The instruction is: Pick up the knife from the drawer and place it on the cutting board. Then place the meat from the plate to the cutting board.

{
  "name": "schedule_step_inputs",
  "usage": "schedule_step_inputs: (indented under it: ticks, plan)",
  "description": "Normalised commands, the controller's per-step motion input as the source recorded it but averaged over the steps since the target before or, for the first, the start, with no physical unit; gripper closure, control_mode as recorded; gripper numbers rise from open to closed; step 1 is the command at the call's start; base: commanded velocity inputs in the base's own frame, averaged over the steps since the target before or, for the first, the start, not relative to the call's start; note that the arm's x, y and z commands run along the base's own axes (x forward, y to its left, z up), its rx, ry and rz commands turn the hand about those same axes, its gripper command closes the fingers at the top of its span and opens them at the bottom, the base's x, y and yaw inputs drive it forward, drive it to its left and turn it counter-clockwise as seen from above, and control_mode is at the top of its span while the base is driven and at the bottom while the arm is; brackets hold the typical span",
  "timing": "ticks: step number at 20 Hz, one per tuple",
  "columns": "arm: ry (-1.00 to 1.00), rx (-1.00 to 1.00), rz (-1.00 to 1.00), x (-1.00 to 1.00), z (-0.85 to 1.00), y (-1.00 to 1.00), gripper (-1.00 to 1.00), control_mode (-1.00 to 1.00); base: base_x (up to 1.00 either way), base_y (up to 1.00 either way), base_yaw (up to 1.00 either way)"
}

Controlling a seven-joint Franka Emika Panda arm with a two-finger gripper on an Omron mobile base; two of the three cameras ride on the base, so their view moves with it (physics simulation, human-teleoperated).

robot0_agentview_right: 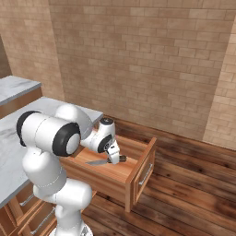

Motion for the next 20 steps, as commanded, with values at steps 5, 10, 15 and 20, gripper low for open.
schedule_step_inputs:
  ticks: [5, 10, 15, 20]
  plan:
    - [0.00, 0.00, 0.00, 0.17, -0.20, 0.05, -1.00, -1.00, 0.00, 0.00, 0.00]
    - [0.00, 0.00, 0.00, 0.16, -0.14, 0.00, -1.00, -1.00, 0.00, 0.00, 0.00]
    - [0.00, 0.00, 0.00, 0.17, -0.18, 0.00, -1.00, -1.00, 0.00, 0.00, 0.00]
    - [0.00, 0.00, 0.00, 0.21, -0.20, 0.04, -1.00, -1.00, 0.00, 0.00, 0.00]
